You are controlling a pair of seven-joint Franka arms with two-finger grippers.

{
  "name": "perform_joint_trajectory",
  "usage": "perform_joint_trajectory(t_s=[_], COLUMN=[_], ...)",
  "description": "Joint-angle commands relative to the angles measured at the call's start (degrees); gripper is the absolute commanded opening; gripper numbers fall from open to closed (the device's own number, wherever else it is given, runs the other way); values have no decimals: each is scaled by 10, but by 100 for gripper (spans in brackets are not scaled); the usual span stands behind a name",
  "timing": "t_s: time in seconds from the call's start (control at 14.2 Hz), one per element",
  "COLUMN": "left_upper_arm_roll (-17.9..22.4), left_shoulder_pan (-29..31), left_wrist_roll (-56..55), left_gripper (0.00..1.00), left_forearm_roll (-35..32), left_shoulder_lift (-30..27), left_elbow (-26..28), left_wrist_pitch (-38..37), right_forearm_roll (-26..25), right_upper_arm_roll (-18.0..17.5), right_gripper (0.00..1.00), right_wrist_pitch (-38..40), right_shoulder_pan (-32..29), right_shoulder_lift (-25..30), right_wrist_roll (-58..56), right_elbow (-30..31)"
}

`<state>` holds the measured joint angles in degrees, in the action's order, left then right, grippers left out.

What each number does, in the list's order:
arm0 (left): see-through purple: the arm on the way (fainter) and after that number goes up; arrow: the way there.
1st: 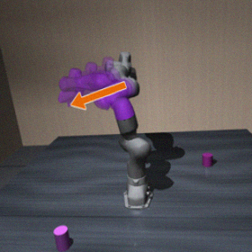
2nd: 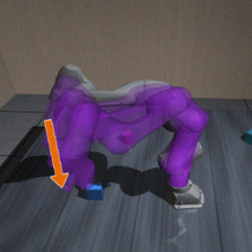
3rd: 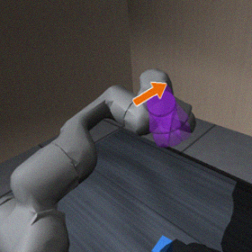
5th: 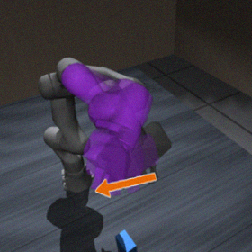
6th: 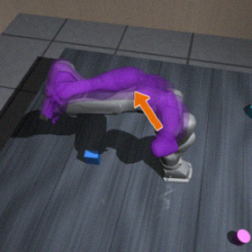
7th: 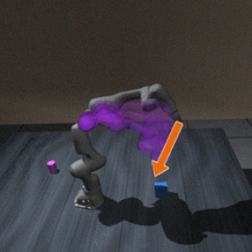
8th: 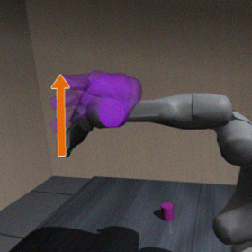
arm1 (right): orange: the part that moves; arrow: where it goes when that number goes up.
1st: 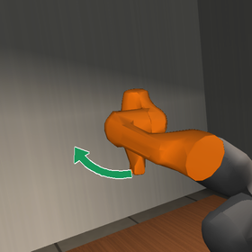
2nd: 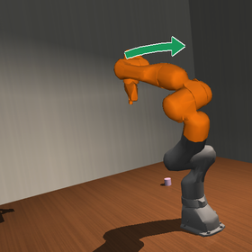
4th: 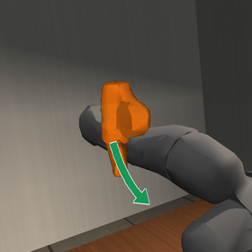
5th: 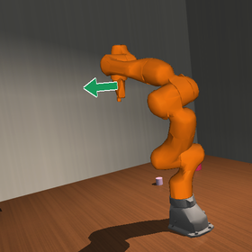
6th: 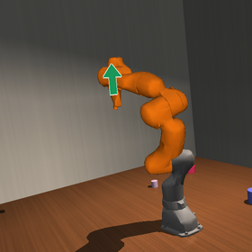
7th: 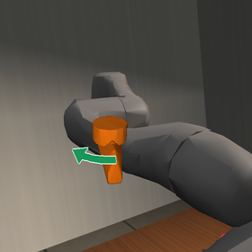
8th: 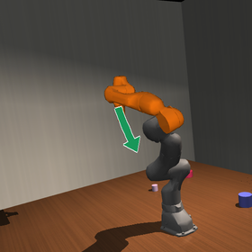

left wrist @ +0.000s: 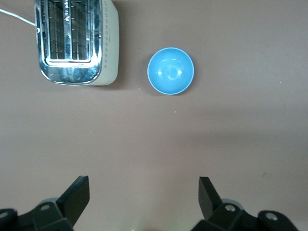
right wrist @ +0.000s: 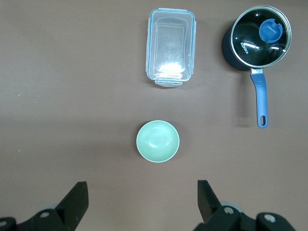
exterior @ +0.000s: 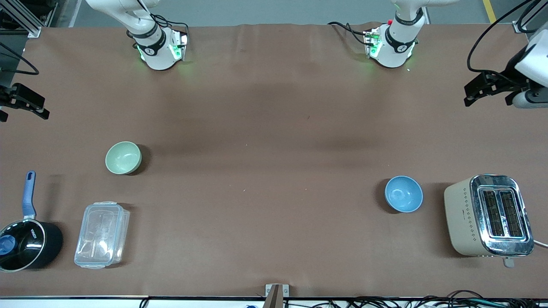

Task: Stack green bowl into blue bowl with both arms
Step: 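Reach the right gripper to the green bowl while the left gripper reaches the blue bowl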

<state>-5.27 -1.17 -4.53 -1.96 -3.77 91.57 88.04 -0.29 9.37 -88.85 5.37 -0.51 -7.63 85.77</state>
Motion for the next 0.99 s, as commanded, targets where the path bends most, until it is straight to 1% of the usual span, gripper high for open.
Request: perform_joint_trajectory(t_s=[0.0,0.14,0.28,0.35,0.49,0.63,0.78,0.92], left_upper_arm_roll=[-4,-4,-4,-4,-4,-4,-4,-3], left_shoulder_pan=[-1,-1,-3,-3,2,6,4,-1], left_wrist_roll=[9,9,8,10,8,7,1,-5], left_gripper=[100,100,100,100,100,100,100,100], left_forearm_roll=[12,10,8,10,9,7,3,2], left_shoulder_lift=[11,12,34,40,54,75,111,143], left_elbow=[-17,-18,-32,-32,-31,-31,-31,-30], left_wrist_pitch=[-13,-13,-13,-13,-12,-4,33,69], right_forearm_roll=[0,0,0,0,0,1,10,11], right_upper_arm_roll=[-4,-4,-4,-4,-4,-4,-4,-5], right_gripper=[100,100,100,100,100,100,100,100], right_wrist_pitch=[-2,-2,-2,-6,-47,-116,-202,-287], right_shoulder_pan=[-7,-8,-12,-17,-40,-69,-110,-124], right_shoulder_lift=[4,4,4,4,6,4,-4,-26], right_wrist_roll=[-8,-8,-8,-10,-28,-73,-112,-128], right_elbow=[5,5,7,24,77,144,220,290])
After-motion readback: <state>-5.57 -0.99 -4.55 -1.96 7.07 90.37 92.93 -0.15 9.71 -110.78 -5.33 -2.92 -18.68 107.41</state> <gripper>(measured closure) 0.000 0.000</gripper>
